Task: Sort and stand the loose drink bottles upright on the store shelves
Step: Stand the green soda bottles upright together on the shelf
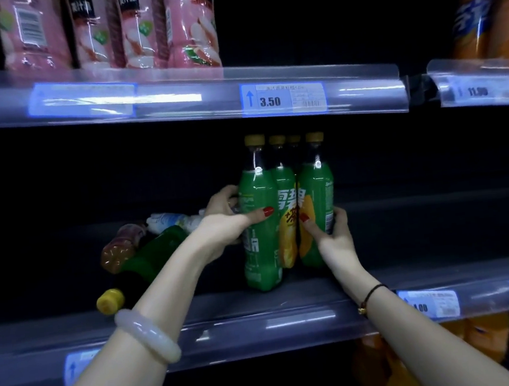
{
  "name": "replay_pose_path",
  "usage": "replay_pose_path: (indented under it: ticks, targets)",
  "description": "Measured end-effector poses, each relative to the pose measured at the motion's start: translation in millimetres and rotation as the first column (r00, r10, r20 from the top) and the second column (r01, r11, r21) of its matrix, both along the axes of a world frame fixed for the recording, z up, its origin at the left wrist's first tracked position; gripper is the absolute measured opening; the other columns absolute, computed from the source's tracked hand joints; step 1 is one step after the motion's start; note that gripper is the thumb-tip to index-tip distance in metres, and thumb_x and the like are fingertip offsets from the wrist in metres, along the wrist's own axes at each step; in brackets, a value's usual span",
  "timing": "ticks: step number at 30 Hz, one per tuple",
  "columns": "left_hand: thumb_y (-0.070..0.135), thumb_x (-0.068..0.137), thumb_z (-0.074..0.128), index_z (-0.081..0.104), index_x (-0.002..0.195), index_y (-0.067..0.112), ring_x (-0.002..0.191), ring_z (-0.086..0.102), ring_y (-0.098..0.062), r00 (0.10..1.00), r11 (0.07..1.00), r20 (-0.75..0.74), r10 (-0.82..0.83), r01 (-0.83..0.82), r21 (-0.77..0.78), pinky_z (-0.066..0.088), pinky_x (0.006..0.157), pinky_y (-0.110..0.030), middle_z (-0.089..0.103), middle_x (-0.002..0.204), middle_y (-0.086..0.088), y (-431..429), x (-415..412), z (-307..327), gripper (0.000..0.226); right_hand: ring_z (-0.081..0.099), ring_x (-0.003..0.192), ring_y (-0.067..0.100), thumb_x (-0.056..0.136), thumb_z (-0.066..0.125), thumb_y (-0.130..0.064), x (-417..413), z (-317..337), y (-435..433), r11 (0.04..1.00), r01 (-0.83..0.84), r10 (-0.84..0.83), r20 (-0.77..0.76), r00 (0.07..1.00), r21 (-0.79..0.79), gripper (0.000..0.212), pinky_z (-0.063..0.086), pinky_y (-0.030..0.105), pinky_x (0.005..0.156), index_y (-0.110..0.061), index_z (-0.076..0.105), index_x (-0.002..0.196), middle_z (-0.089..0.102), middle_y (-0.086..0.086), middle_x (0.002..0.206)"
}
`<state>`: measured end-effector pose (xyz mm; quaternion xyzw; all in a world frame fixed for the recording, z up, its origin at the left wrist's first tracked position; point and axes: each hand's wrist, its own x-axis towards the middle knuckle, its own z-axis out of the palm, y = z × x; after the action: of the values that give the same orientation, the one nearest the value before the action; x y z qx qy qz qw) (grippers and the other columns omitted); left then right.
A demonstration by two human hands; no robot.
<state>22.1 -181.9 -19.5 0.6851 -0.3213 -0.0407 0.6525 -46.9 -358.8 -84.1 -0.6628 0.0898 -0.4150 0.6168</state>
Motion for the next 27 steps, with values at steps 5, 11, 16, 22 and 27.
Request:
replay_pose_path:
  ticks: [5,11,16,22,27]
  targets:
    - [0.017,0.074,0.077,0.052,0.123,0.018,0.099,0.066,-0.024,0.999,0.998,0.032,0.003,-0.001,-0.063,0.058,0.079,-0.045,0.066,0.112,-0.006,-23,-15,-11,0.055,0.056,0.115,0.026,0.073,0.071,-0.041,3,-4,-4,0.998,0.055,-0.055,-0.063,0.996,-0.004,0.058,0.046,0.048,0.101,-0.026,0.045,0.123,0.054,0.007,0.128]
    - [0.028,0.069,0.079,0.056,0.116,0.026,0.094,0.066,-0.023,0.996,0.992,0.072,0.062,-0.053,-0.117,0.058,0.081,-0.041,0.066,0.098,-0.004,-38,-19,-22,0.052,0.057,0.114,0.024,0.086,0.065,-0.028,4,-2,-1,0.997,0.040,-0.038,-0.041,0.998,0.059,0.049,0.045,0.043,0.103,-0.017,0.046,0.130,0.055,0.010,0.129]
    - [0.043,0.068,0.077,0.057,0.119,0.015,0.098,0.064,-0.013,0.979,0.988,0.138,0.152,-0.149,-0.031,0.051,0.084,-0.018,0.067,0.103,0.000,-22,-14,-35,0.061,0.054,0.117,0.023,0.085,0.064,-0.031,0,-1,5,0.974,0.201,-0.204,-0.016,0.979,-0.103,0.049,0.041,0.041,0.105,-0.017,0.046,0.129,0.055,0.006,0.127]
    - [0.015,0.081,0.064,0.064,0.105,0.006,0.097,0.063,-0.031,0.760,0.763,0.323,0.564,-0.629,0.148,0.044,0.075,-0.023,0.068,0.104,-0.017,67,35,-30,0.026,0.048,0.114,0.025,0.080,0.054,-0.026,-25,16,46,0.784,0.518,-0.428,0.306,0.851,-0.342,0.041,0.030,0.042,0.102,-0.009,0.047,0.117,0.048,0.003,0.117]
    - [0.017,0.081,0.056,0.063,0.115,0.011,0.107,0.060,-0.035,0.776,0.562,0.383,0.501,-0.629,0.538,0.052,0.090,-0.039,0.064,0.118,-0.016,136,72,-24,0.036,0.052,0.107,0.025,0.079,0.061,-0.010,-12,28,116,0.454,0.636,-0.223,0.611,0.759,-0.624,0.030,0.039,0.040,0.092,-0.009,0.052,0.108,0.060,0.017,0.107]
